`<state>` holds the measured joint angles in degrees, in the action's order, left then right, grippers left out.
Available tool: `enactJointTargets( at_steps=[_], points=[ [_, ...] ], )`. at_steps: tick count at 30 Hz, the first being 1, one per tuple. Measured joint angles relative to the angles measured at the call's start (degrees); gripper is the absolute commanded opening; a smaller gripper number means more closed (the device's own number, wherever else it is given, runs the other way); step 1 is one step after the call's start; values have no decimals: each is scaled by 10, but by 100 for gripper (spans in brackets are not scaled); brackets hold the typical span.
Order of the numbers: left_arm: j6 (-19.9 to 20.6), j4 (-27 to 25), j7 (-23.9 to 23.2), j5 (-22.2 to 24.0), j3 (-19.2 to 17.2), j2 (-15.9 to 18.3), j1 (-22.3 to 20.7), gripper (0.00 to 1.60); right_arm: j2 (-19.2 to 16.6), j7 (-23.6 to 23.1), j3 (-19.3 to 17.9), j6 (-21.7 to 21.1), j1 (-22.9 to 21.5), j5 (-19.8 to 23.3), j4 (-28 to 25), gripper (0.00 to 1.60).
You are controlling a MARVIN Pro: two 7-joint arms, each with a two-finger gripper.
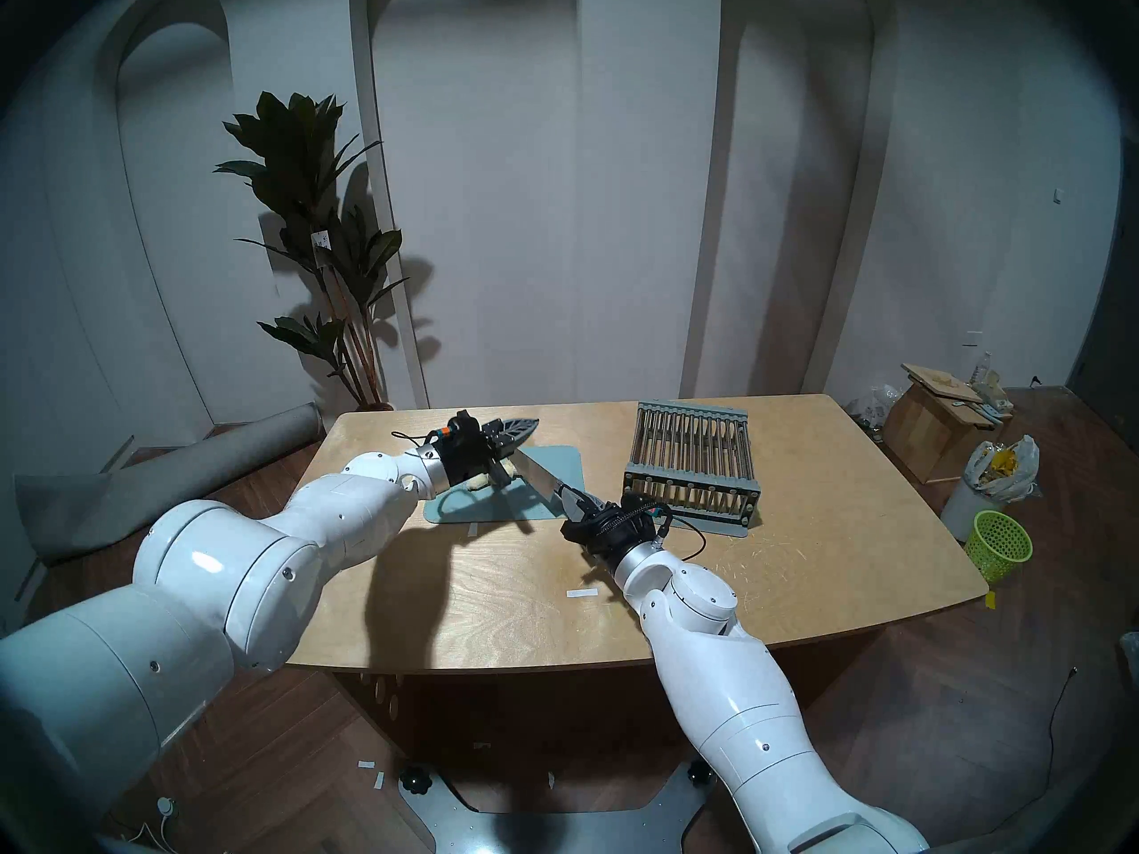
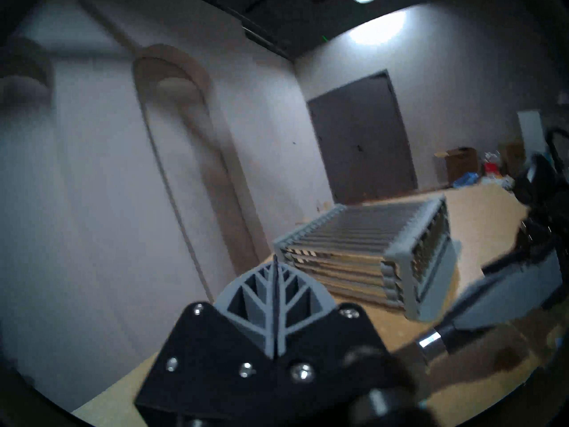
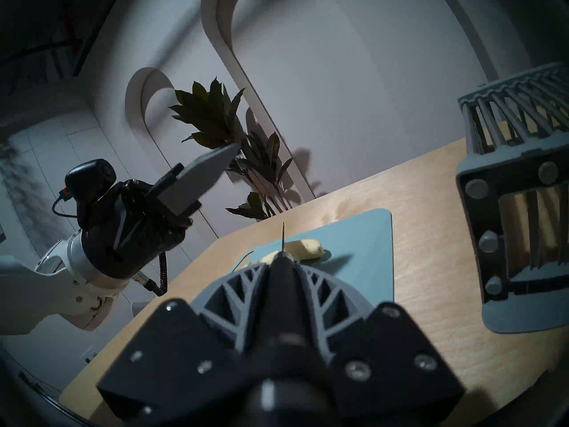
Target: Cut the banana into four pieces on the cutting board
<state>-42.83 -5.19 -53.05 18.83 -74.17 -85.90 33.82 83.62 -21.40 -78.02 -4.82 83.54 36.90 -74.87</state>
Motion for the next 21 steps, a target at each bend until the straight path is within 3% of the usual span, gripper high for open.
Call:
enactJointTargets(
  at_steps=[6, 11, 15, 21],
  points=[
    [31, -2, -27, 69, -52, -3, 4, 0, 1, -6, -5, -19, -2, 13, -5, 0],
    [73, -7, -84, 130, -107, -5, 9, 0, -3, -11, -6, -32, -1, 16, -25, 0],
    [95, -11, -121, 152, -127, -5, 11, 0, -11, -11, -4, -30, 0, 6, -47, 0],
    [105, -21, -173, 155, -128, -5, 13, 0, -24, -2, -1, -24, 9, -19, -83, 0]
  ],
)
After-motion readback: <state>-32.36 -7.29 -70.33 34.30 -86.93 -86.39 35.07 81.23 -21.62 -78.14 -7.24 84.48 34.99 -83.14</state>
